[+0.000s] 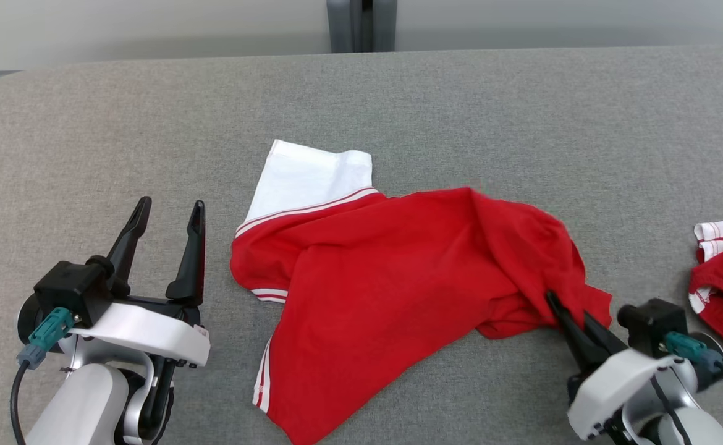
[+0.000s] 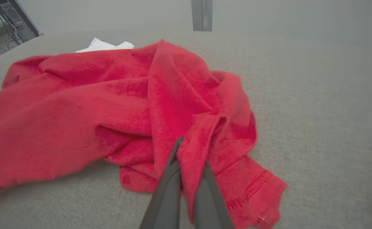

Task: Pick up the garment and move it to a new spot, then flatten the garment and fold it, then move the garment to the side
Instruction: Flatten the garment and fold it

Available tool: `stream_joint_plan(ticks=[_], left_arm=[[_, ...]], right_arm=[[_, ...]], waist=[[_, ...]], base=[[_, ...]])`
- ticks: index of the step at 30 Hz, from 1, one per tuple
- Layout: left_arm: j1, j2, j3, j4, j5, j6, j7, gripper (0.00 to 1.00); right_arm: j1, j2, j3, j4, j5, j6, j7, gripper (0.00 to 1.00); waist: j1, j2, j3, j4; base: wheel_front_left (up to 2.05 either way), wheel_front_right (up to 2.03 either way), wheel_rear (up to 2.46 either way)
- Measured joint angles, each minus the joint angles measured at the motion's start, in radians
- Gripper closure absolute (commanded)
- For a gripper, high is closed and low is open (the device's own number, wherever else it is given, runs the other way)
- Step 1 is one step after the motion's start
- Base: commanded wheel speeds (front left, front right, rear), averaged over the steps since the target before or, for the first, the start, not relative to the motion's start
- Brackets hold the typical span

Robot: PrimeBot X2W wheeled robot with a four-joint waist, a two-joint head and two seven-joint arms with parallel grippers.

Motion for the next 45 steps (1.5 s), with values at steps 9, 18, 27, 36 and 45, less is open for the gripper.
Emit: stream_joint_plan(ticks=[9,18,27,36,45], left_arm=[[0.005,0.001,-0.009,0.002,-0.002,0.003,0.009,0.00],[0.016,0.003,-0.012,-0.001,-0.008,0.013,0.015,0.00],[0.023,0.009,-0.011,-0.002,-0.014,0.019,0.019,0.00],[0.039,0.022,-0.003,-0.009,-0.019,0.038,0.023,0.00],[0.044,0.027,0.019,-0.021,-0.022,0.056,-0.002,0.00]], right_arm=[[0.118,0.010,-0.102,-0.041,-0.127,0.000,0.024,1.00],[0.201,0.048,-0.123,0.006,-0.119,0.000,0.058,1.00],[0.201,0.079,-0.157,0.016,-0.093,0.000,0.079,0.00],[0.190,0.094,-0.312,-0.151,-0.084,0.000,0.098,0.00],[0.051,0.152,-0.422,-0.194,-0.065,0.000,-0.009,0.00]], waist=[[0.0000,0.0000,-0.020,-0.008],[0.0000,0.0000,-0.032,0.000],[0.0000,0.0000,-0.034,-0.001],[0.0000,0.0000,-0.050,-0.015],[0.0000,0.0000,-0.068,-0.018]], base=[[0.00,0.00,0.00],[0.00,0.00,0.00],[0.00,0.00,0.00],[0.00,0.00,0.00],[0.00,0.00,0.00]])
